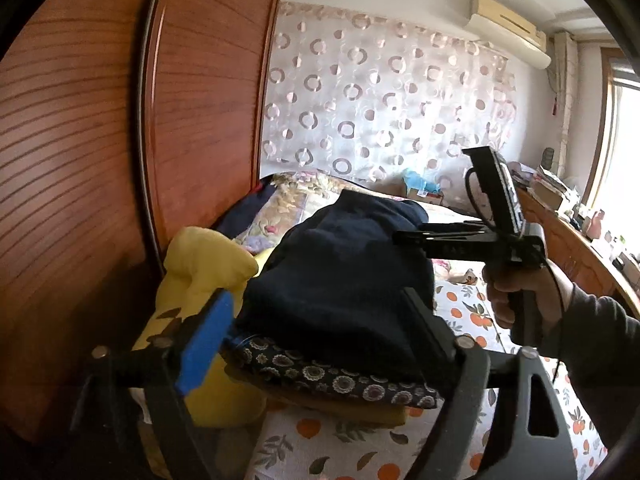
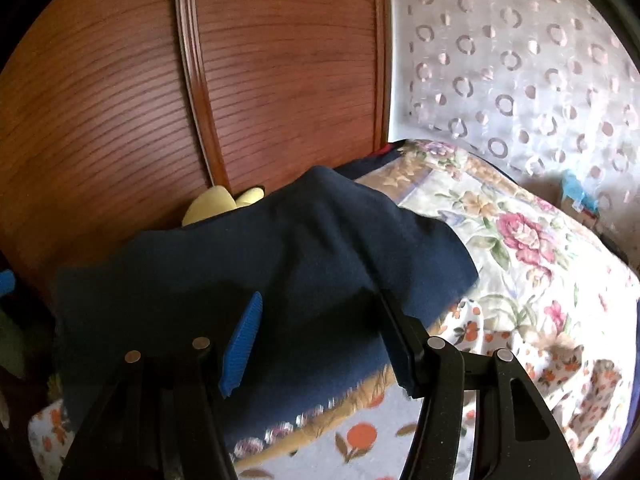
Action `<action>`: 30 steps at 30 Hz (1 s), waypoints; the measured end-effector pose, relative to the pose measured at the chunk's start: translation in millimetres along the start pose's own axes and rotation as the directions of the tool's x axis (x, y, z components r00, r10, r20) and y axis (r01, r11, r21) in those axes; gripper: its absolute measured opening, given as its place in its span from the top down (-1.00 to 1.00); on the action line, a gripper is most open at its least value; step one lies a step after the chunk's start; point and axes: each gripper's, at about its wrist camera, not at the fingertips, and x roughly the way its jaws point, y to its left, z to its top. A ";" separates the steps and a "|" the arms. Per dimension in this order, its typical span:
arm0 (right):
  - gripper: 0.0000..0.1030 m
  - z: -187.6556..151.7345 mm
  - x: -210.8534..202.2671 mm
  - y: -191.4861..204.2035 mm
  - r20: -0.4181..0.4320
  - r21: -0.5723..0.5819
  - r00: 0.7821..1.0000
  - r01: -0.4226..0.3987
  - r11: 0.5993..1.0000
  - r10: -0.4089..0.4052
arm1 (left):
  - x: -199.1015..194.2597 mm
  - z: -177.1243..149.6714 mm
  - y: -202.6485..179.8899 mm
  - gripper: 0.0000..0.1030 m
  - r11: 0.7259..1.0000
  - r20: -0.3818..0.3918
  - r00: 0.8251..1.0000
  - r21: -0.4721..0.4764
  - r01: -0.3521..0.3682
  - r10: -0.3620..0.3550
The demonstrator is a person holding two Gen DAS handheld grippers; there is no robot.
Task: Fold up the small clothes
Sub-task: 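Carry the folded shirt with both tools onto the dark patterned cushion, then open both tools and withdraw from the placed shirt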
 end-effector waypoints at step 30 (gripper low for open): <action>-0.70 -201.7 -255.7 112.5 0.192 0.315 0.883 0.358 0.879 -0.428 | -90.4 -44.9 -143.2 -0.73 0.945 0.007 0.976 0.249 0.211 -0.219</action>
